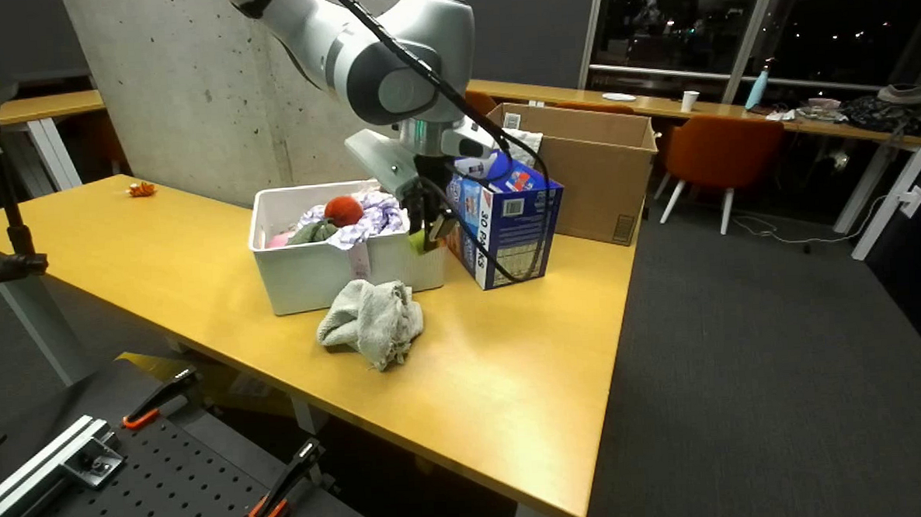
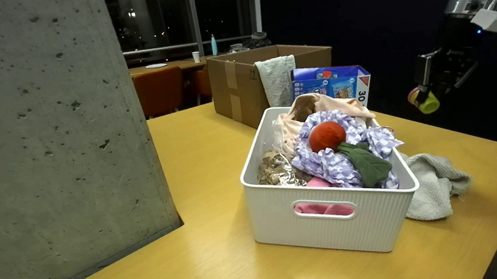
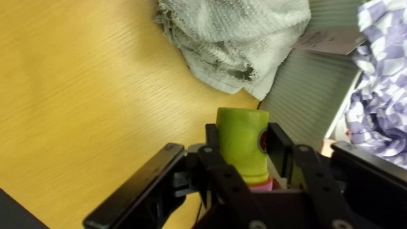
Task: Remove the white towel, the yellow container and turnip plushie from the basket
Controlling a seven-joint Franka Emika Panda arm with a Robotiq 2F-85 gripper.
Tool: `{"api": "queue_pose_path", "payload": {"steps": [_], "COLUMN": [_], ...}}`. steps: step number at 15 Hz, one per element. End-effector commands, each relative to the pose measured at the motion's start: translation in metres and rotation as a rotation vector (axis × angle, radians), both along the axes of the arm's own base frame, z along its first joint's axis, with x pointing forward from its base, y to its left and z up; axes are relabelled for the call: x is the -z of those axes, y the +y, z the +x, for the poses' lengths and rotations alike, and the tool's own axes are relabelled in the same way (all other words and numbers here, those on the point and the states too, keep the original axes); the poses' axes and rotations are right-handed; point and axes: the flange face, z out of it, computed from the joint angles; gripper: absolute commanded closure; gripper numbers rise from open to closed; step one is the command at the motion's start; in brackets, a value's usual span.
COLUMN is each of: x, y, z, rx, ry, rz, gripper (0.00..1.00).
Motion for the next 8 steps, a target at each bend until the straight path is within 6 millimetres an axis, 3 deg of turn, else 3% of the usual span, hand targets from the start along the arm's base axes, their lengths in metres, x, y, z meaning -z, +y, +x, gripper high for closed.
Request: {"api": "queue_pose_path", "payload": {"steps": [1,5,8], "x": [0.018,0.060,0.096], "y": [-0.035,-0.045,-0.042], "z": [0.014,0.039,0.065], "rx": [0.017,0.023,0.013], "ry": [-0.014,0.023,0.047], "rz": [0.008,0.006,0.006], "gripper": [0.83,0.83,0.83]}}
